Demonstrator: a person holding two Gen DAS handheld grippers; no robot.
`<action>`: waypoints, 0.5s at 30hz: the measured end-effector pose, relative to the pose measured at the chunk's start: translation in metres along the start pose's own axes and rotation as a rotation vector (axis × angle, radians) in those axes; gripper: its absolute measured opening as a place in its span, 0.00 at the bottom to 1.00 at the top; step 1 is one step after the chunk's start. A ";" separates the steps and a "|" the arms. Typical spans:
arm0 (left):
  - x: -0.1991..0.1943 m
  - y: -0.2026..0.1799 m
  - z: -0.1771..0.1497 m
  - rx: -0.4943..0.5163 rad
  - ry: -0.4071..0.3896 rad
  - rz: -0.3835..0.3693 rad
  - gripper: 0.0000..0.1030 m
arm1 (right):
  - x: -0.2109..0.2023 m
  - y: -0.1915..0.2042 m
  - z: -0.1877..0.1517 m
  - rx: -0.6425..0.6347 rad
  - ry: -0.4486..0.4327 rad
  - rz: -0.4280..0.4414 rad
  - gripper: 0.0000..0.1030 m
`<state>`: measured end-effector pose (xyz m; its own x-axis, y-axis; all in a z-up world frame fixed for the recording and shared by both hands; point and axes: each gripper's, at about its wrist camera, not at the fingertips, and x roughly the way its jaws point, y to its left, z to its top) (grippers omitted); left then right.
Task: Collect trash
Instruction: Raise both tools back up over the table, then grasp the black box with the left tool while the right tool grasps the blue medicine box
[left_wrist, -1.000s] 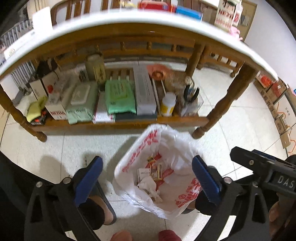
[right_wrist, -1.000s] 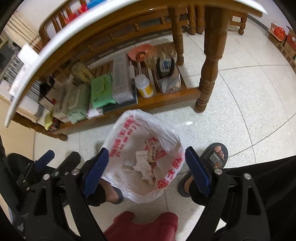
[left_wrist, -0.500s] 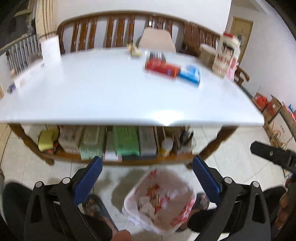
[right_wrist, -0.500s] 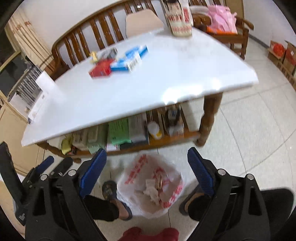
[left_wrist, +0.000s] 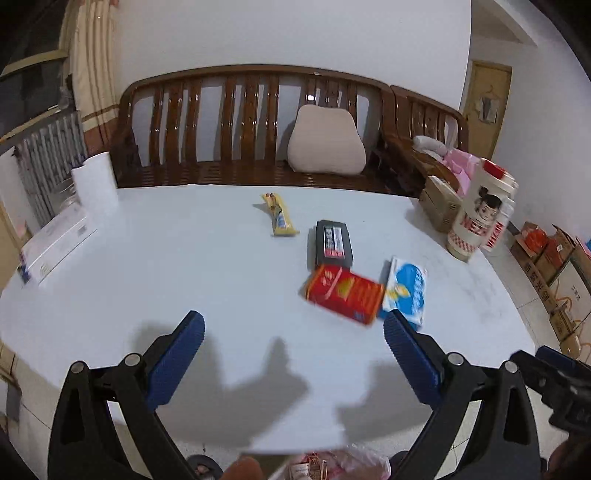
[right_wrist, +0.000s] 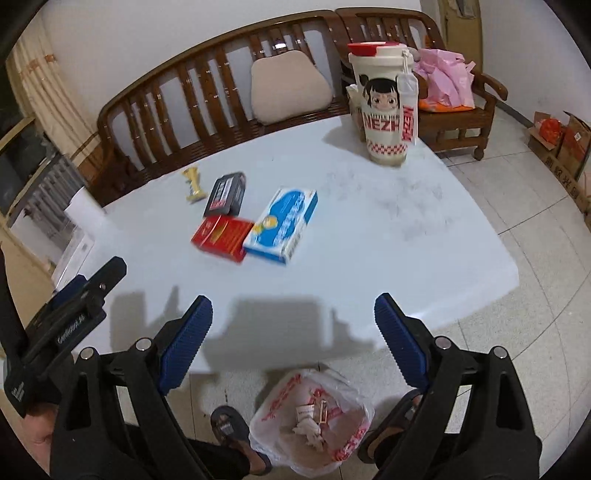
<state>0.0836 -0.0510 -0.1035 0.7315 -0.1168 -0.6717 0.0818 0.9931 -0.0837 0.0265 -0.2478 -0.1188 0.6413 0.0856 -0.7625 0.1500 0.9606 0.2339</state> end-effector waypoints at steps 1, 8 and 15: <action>0.007 0.000 0.009 -0.001 0.008 0.001 0.92 | 0.003 0.003 0.007 -0.004 0.001 -0.007 0.85; 0.064 -0.011 0.052 0.041 0.075 -0.003 0.92 | 0.037 0.014 0.049 -0.001 0.026 -0.066 0.85; 0.123 -0.024 0.076 0.074 0.146 0.014 0.92 | 0.089 0.010 0.076 0.072 0.091 -0.133 0.85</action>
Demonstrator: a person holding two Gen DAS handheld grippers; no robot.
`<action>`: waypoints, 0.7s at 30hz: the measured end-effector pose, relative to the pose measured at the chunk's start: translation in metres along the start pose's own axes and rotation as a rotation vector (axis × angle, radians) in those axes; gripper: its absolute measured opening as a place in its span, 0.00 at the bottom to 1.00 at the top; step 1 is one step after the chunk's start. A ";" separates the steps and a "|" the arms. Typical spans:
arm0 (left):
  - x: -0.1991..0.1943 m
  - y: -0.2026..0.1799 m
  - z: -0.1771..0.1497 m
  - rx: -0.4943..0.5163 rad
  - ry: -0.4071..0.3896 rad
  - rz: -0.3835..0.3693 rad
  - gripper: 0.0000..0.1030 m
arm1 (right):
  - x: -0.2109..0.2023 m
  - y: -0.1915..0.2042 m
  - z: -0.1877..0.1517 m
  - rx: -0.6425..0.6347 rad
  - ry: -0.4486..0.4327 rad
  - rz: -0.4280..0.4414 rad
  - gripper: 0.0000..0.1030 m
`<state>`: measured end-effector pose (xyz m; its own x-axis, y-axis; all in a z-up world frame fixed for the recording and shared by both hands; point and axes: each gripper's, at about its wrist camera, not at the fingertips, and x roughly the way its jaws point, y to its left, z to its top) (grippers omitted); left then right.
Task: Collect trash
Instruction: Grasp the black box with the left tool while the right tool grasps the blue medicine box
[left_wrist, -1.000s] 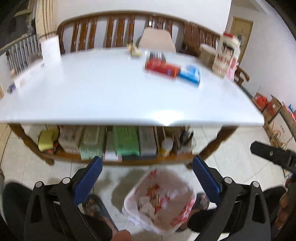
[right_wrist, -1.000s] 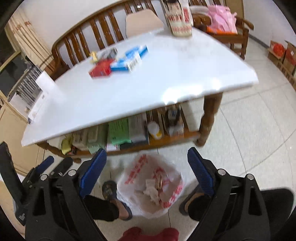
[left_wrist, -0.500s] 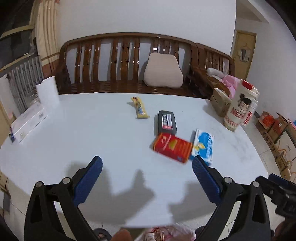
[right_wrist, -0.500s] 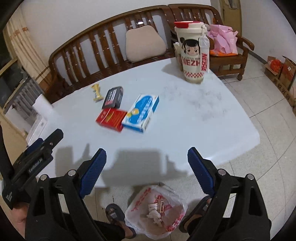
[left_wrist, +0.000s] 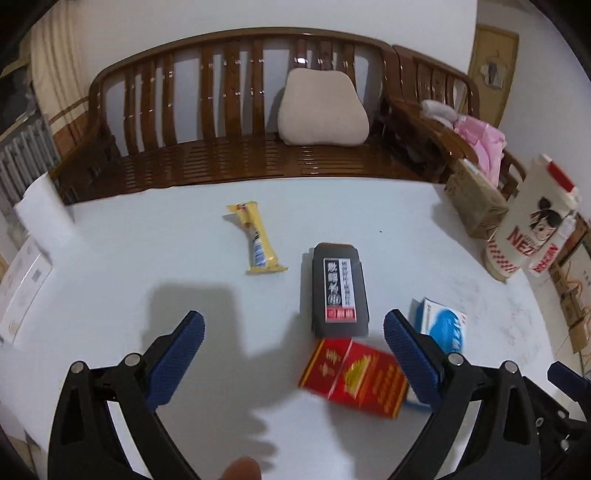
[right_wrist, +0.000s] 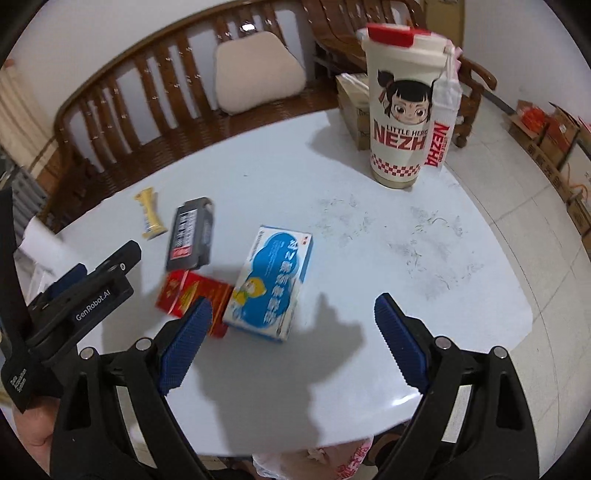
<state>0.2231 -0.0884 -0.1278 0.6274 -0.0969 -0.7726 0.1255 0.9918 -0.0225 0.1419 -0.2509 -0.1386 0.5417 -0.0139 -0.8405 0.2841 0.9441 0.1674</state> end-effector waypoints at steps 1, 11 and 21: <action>0.009 -0.003 0.004 0.008 0.014 0.000 0.92 | 0.007 -0.001 0.003 0.013 0.008 -0.004 0.85; 0.063 -0.015 0.023 0.035 0.088 0.003 0.92 | 0.055 0.006 0.015 0.052 0.056 -0.038 0.85; 0.092 -0.027 0.030 0.064 0.126 0.006 0.92 | 0.083 0.018 0.021 0.024 0.059 -0.082 0.84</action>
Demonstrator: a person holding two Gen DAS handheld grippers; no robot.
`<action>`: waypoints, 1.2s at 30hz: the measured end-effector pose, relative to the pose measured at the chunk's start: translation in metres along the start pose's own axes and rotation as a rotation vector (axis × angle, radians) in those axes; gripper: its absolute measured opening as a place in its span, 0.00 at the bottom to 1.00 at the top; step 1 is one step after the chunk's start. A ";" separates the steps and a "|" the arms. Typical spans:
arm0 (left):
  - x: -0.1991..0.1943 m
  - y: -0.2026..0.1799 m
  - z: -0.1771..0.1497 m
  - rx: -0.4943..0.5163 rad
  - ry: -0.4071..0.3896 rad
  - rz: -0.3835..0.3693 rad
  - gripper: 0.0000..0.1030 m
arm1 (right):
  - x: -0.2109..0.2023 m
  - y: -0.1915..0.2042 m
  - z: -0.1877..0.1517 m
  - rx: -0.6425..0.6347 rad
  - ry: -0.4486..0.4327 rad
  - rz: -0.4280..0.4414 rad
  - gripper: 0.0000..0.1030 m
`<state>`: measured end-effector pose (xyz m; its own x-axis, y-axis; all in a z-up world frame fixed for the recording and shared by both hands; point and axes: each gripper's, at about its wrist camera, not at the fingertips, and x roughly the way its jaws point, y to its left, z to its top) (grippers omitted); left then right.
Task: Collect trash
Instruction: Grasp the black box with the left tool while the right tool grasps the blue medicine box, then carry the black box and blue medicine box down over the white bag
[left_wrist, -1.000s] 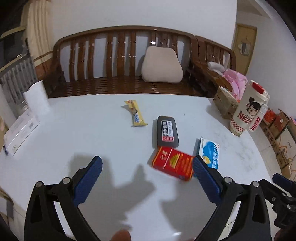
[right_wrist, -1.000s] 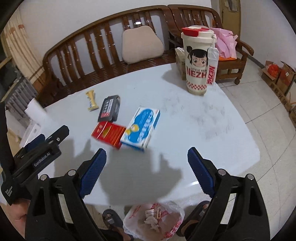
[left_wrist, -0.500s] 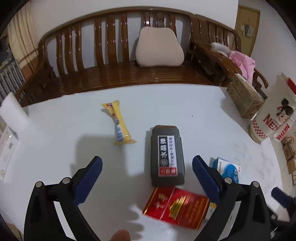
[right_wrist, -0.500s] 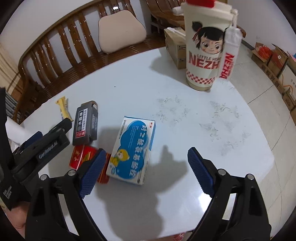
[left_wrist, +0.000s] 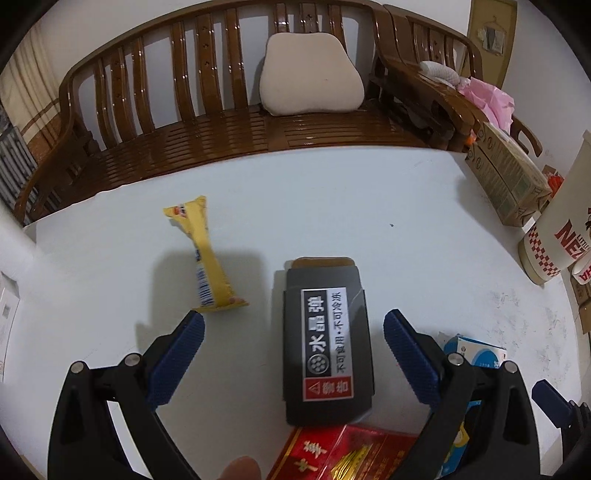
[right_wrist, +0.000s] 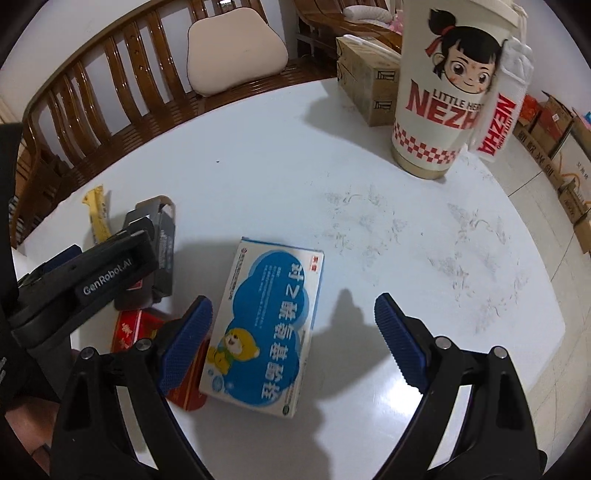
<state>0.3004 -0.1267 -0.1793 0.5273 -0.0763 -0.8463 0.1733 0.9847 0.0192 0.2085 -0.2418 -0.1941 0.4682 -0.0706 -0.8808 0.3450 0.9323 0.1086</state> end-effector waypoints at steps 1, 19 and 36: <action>0.003 -0.002 0.000 0.006 0.004 0.002 0.92 | 0.003 0.001 0.001 0.003 0.005 0.000 0.84; 0.033 -0.015 -0.002 0.018 0.047 0.005 0.74 | 0.030 0.014 0.001 -0.050 0.023 -0.092 0.65; 0.030 -0.020 -0.005 0.003 0.024 -0.032 0.52 | 0.029 0.015 -0.005 -0.101 0.012 -0.077 0.59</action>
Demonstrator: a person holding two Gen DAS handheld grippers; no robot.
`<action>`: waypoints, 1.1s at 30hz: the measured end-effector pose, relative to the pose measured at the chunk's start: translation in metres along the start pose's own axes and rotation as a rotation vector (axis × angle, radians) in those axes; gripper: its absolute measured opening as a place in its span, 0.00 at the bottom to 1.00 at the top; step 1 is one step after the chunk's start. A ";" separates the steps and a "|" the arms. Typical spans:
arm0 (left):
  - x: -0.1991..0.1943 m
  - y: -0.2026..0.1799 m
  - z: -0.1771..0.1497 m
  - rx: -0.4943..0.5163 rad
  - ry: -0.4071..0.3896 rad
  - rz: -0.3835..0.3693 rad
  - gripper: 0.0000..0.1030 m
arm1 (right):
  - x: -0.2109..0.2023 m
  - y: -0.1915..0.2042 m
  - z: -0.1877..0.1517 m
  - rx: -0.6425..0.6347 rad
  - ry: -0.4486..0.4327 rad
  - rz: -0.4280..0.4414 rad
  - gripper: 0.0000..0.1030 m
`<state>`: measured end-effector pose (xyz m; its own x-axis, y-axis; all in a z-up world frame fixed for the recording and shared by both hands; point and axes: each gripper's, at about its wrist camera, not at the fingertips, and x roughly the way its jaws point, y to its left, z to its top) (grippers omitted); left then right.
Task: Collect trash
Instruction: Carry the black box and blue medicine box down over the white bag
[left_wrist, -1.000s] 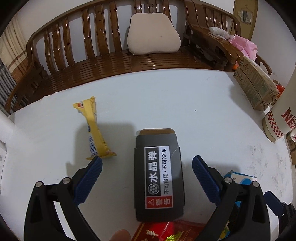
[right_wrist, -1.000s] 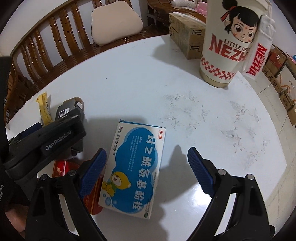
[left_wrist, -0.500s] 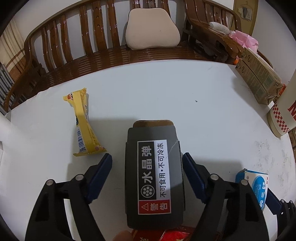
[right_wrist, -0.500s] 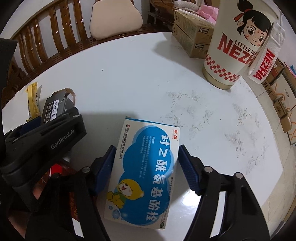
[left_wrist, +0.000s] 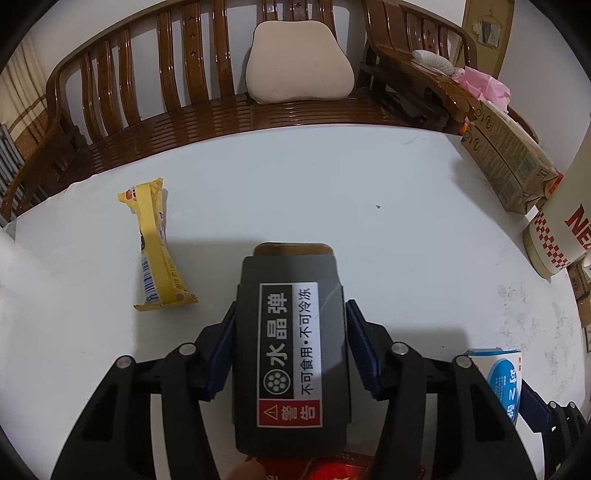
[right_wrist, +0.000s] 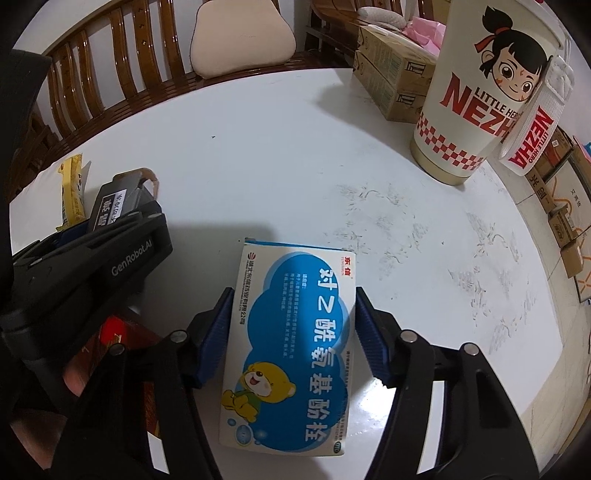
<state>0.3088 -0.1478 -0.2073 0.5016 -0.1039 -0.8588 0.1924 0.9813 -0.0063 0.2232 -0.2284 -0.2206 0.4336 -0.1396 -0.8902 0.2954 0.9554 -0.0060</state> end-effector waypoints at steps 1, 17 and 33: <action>0.000 0.000 0.000 0.000 -0.001 0.000 0.51 | 0.000 0.000 -0.001 -0.002 -0.002 0.000 0.59; -0.007 0.001 0.001 -0.015 -0.009 0.008 0.50 | -0.009 0.000 -0.009 -0.016 -0.022 0.014 0.57; -0.046 0.005 0.007 -0.016 -0.061 0.004 0.50 | -0.039 -0.002 -0.010 -0.026 -0.060 0.030 0.57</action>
<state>0.2924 -0.1390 -0.1648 0.5531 -0.1090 -0.8259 0.1773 0.9841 -0.0112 0.1967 -0.2219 -0.1902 0.4927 -0.1251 -0.8611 0.2595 0.9657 0.0081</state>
